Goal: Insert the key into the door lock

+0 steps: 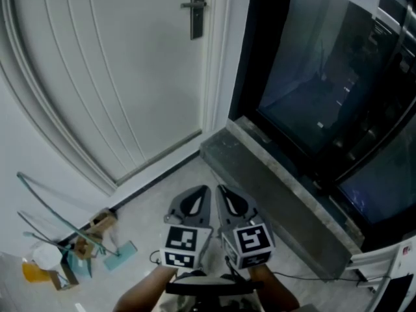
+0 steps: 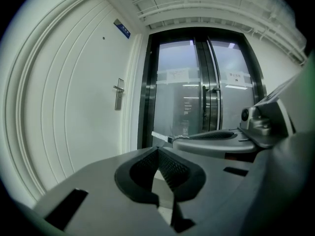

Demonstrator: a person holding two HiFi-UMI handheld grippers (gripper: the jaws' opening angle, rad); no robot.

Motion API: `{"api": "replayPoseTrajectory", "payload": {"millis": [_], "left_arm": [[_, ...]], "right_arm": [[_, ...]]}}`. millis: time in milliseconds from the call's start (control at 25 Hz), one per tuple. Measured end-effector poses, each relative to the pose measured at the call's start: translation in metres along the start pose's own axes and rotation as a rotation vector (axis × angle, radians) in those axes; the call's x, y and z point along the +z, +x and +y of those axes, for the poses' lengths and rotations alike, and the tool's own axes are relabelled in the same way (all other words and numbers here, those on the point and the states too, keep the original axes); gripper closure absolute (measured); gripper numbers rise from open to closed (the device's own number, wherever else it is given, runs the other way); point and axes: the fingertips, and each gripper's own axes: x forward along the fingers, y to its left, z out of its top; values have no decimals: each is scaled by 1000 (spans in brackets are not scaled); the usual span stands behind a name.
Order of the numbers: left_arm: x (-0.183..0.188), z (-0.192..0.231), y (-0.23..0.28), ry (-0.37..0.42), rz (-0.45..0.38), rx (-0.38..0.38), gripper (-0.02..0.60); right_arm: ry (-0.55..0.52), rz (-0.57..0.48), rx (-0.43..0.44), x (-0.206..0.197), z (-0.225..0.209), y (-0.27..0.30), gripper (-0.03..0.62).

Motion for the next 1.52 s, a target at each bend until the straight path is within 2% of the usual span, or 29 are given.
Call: {"api": "replayPoseTrajectory", "payload": {"millis": [280, 360, 560, 720, 840, 1000, 1120, 1320, 1520], "left_arm": [[0, 35, 2, -15, -9, -4, 578], [-1, 41, 5, -10, -8, -8, 578], [2, 50, 13, -11, -8, -11, 578], [6, 57, 24, -18, -4, -4, 578], [7, 61, 38, -10, -4, 1, 578], [9, 65, 62, 2, -4, 6, 578], [14, 66, 85, 4, 3, 12, 578], [22, 68, 126, 10, 10, 32, 578], [34, 60, 166, 20, 16, 50, 578]], "right_arm": [[-5, -23, -5, 5, 16, 32, 569], [-32, -34, -6, 6, 16, 38, 569], [-12, 6, -8, 7, 14, 49, 569], [-5, -30, -7, 10, 8, 64, 569], [-28, -31, 0, 9, -3, 74, 569], [-1, -3, 8, 10, -19, 89, 569], [5, -43, 9, 13, -41, 103, 569], [-4, -8, 31, 15, -75, 123, 568], [2, -16, 46, 22, -115, 138, 569]]}}
